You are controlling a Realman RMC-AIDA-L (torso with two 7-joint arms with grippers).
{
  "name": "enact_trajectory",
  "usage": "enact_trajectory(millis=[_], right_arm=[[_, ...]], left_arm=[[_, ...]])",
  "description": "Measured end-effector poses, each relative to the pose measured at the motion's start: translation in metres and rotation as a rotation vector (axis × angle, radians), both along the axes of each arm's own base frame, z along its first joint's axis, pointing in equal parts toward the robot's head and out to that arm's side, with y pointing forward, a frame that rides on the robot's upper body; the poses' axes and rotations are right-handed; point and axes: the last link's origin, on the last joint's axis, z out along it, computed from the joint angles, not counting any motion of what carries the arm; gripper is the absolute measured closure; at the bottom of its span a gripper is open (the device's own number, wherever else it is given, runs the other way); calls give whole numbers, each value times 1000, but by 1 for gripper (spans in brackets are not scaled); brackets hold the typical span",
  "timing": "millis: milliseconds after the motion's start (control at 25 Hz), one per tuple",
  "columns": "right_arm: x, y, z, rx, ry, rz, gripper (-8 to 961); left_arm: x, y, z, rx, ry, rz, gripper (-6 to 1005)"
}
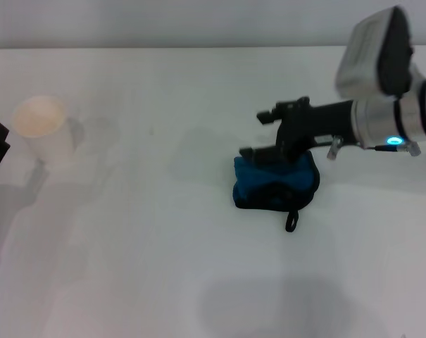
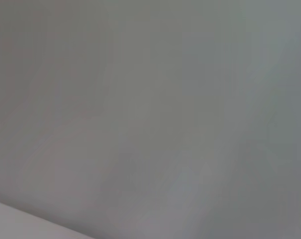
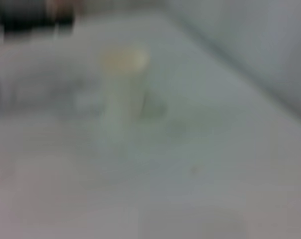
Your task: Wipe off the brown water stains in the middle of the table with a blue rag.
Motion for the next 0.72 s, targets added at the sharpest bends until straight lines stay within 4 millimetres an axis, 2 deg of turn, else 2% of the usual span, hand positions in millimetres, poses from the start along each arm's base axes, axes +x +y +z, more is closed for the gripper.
enact_trajectory(millis=[80, 240, 440, 560, 720], right_arm=[[-2, -1, 6, 29, 116, -26, 162], [2, -3, 26, 127, 464, -131, 129], [33, -9, 55, 332, 875, -226, 123], [59, -14, 67, 501, 975, -274, 125], [91, -20, 76, 726, 949, -315, 127]], left_arm=[[0, 0, 0, 1, 1, 0, 121], [-1, 0, 0, 1, 1, 2, 122], [-3, -3, 1, 9, 4, 14, 121], [-4, -5, 1, 9, 6, 18, 121], [-5, -7, 0, 11, 16, 21, 121]])
